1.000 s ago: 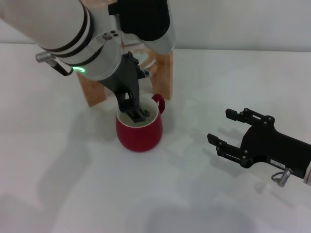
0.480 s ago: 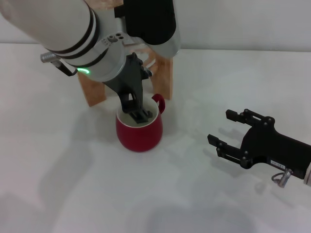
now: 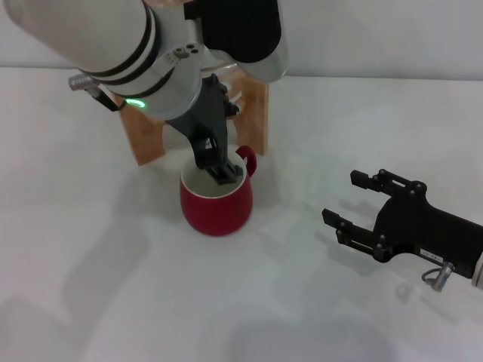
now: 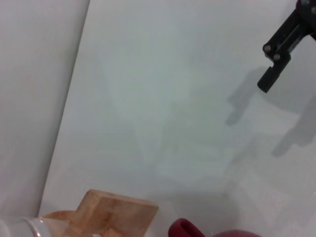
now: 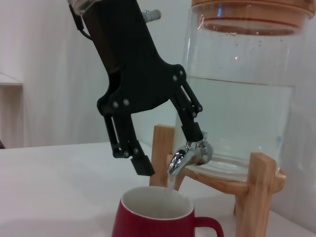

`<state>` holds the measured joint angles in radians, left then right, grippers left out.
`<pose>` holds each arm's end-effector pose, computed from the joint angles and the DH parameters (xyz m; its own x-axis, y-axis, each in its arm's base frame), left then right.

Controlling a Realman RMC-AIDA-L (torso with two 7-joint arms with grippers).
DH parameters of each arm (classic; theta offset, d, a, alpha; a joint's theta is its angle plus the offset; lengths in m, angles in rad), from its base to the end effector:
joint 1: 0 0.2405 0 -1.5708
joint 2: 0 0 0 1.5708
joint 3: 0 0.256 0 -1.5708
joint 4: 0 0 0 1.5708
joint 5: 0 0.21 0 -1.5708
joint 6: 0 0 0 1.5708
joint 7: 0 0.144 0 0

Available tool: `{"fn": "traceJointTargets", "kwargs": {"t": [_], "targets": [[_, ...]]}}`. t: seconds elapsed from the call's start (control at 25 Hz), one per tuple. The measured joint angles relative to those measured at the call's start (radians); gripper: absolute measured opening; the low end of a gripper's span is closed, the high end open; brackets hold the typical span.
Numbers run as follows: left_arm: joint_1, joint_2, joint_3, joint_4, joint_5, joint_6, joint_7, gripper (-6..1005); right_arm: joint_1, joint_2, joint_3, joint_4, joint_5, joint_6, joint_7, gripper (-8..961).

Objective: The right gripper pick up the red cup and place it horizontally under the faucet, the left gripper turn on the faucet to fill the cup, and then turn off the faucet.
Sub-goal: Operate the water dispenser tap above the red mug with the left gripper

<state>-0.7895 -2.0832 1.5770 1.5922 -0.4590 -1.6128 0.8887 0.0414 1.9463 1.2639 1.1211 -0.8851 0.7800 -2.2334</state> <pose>-0.0647 0.3581 -0.0028 0.8895 -0.0186 -0.4566 -0.1900 -0.9237 -0.3327 0.2377 0.2811 -0.0384 0.8627 -0.0091 -0.5056 -0.3170 -0.7888 -0.5267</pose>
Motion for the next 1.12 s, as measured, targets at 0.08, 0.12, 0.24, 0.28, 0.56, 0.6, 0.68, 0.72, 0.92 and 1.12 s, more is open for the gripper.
{"fn": "traceJointTargets", "kwargs": {"t": [0.08, 0.12, 0.24, 0.28, 0.56, 0.6, 0.68, 0.72, 0.92, 1.12], "targets": [[-0.001, 0.0, 0.0, 0.0, 0.007, 0.002, 0.0, 887, 0.0, -0.001, 0.0, 0.0, 0.0, 0.0, 0.0, 707], [-0.002, 0.0, 0.0, 0.0, 0.009, 0.002, -0.001, 887, 0.0, -0.001, 0.0, 0.0, 0.0, 0.0, 0.0, 707], [-0.005, 0.0, 0.001, -0.001, 0.011, 0.002, -0.002, 887, 0.0, -0.001, 0.0, 0.0, 0.0, 0.001, 0.0, 707], [-0.005, 0.0, 0.001, -0.001, 0.013, 0.003, -0.002, 887, 0.0, -0.001, 0.0, 0.0, 0.0, 0.001, 0.0, 707], [-0.005, 0.0, 0.002, -0.003, 0.021, 0.013, -0.002, 887, 0.0, -0.001, 0.0, 0.0, 0.0, 0.003, 0.0, 707], [-0.006, 0.0, 0.002, -0.003, 0.022, 0.015, -0.002, 887, 0.0, -0.001, 0.0, 0.0, 0.0, 0.004, 0.0, 707], [-0.006, 0.0, 0.002, -0.004, 0.023, 0.019, -0.002, 887, 0.0, -0.001, 0.0, 0.0, 0.0, 0.004, 0.0, 707], [-0.006, 0.0, 0.002, -0.004, 0.024, 0.021, -0.002, 887, 0.0, -0.001, 0.0, 0.0, 0.0, 0.004, 0.0, 707], [-0.009, 0.0, 0.002, -0.014, 0.031, 0.027, -0.002, 887, 0.0, -0.001, 0.0, 0.0, 0.0, 0.003, 0.0, 707], [-0.01, -0.001, 0.016, -0.017, 0.032, 0.032, -0.002, 887, 0.0, -0.003, 0.0, 0.0, 0.0, 0.003, 0.0, 707]]}}
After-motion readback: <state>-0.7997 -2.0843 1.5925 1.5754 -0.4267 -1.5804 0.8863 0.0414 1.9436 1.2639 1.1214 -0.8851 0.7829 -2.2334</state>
